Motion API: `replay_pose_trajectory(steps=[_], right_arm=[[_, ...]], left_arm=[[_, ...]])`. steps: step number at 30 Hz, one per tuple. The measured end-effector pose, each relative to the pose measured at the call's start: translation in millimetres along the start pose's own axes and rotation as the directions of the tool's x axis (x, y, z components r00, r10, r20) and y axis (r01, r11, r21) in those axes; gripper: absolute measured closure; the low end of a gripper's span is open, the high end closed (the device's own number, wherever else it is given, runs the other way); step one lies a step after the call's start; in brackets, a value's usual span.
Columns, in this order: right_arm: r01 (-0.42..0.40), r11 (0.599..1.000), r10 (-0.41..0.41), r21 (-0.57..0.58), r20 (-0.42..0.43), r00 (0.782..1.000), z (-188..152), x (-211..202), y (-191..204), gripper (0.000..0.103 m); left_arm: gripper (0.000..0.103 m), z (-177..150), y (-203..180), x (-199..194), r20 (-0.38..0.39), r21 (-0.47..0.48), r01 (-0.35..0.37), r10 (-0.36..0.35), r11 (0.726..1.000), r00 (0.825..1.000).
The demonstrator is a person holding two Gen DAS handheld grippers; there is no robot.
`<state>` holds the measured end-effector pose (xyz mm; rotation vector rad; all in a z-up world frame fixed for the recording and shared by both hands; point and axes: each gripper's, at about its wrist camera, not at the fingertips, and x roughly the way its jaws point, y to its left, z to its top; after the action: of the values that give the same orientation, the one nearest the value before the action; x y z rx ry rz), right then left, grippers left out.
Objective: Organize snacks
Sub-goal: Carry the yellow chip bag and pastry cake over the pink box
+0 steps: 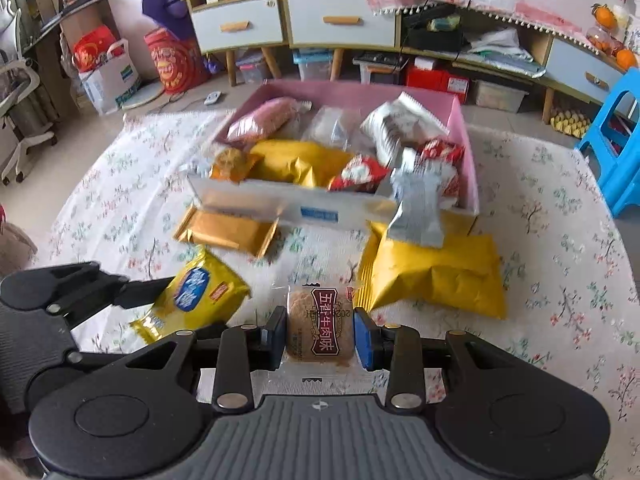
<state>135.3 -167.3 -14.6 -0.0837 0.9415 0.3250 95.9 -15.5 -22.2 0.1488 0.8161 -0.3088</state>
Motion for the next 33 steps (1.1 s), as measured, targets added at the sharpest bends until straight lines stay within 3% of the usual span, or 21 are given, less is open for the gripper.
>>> replay_pose_trajectory(steps=[10,16,19,24,33], right_arm=[[-0.061,0.981,0.042,0.182,0.107,0.993,33.0,-15.0,-30.7,0.079],[-0.073,0.974,0.043,0.215,0.142,0.989,58.2,-7.9,-44.5,0.079],[-0.122,0.967,0.080,0.224,0.191,0.978,71.6,-3.6,-53.2,0.079],[-0.230,0.941,0.169,0.248,0.245,0.955,83.6,15.7,-59.7,0.079],[-0.224,0.948,0.164,0.227,0.253,0.953,93.8,47.7,-69.1,0.078]], left_arm=[[0.055,34.0,24.0,-11.9,0.062,-0.065,-0.011,0.015,0.998,0.998],[0.055,59.7,38.7,1.4,0.100,-0.127,-0.012,0.025,0.992,0.995],[0.055,72.4,42.3,11.9,0.116,-0.146,-0.002,0.019,0.989,0.993],[0.055,92.4,37.5,32.5,0.129,-0.118,-0.012,0.027,0.993,0.991],[0.055,108.9,29.4,70.0,0.120,-0.065,-0.022,0.030,0.998,0.992]])
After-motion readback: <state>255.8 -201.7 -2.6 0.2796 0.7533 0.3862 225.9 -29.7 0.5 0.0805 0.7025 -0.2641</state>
